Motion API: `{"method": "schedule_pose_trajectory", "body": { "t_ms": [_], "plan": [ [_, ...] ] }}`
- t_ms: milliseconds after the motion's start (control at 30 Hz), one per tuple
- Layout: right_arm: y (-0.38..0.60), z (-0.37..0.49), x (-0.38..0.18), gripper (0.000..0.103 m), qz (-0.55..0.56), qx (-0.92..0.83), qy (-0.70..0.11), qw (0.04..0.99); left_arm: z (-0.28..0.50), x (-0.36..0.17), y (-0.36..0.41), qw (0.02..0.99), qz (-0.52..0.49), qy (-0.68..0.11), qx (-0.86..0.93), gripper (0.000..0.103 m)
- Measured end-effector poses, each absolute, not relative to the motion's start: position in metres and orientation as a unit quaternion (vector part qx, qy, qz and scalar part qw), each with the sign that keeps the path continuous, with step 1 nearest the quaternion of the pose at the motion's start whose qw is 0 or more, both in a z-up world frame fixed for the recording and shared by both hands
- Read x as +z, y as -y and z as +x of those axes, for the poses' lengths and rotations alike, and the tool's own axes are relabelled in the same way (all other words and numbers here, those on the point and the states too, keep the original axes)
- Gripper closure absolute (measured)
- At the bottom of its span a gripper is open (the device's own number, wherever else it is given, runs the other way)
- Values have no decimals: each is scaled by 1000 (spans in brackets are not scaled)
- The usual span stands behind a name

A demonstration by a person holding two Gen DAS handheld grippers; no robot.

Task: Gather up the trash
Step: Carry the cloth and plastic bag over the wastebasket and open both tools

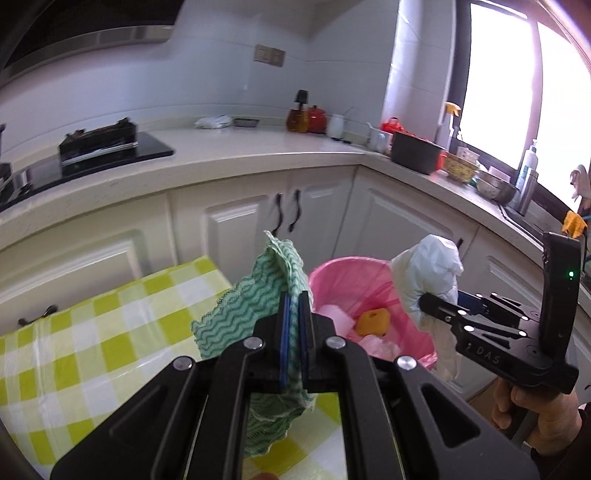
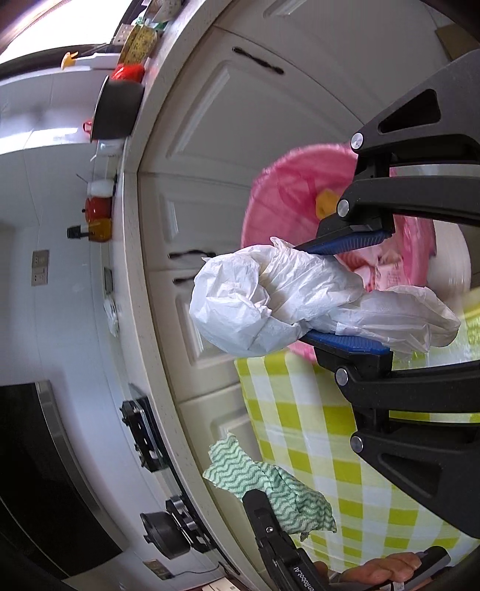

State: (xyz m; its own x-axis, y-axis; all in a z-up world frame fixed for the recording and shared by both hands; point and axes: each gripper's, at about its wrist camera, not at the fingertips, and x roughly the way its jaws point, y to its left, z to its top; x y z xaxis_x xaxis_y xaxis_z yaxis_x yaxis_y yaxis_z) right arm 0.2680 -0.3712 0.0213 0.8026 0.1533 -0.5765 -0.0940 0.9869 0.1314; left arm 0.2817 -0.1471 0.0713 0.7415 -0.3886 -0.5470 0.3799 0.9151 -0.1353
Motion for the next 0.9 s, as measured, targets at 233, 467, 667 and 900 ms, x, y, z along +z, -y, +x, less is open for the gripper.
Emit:
{"method": "schedule_pose_trajectory", "body": {
  "t_ms": [233, 467, 667, 900],
  "plan": [
    [405, 288, 19, 65, 54, 40, -303, 951, 302, 72, 205, 923, 2, -300, -241, 98],
    [429, 303, 17, 61, 62, 26, -295, 953, 326, 63, 239, 913, -5, -311, -263, 98],
    [441, 317, 7, 49, 61, 21, -296, 953, 352, 49, 259, 906, -3, -331, -263, 56],
    [451, 311, 1, 41, 64, 11, -291, 955, 348, 46, 247, 911, -9, -333, -243, 40]
  ]
}}
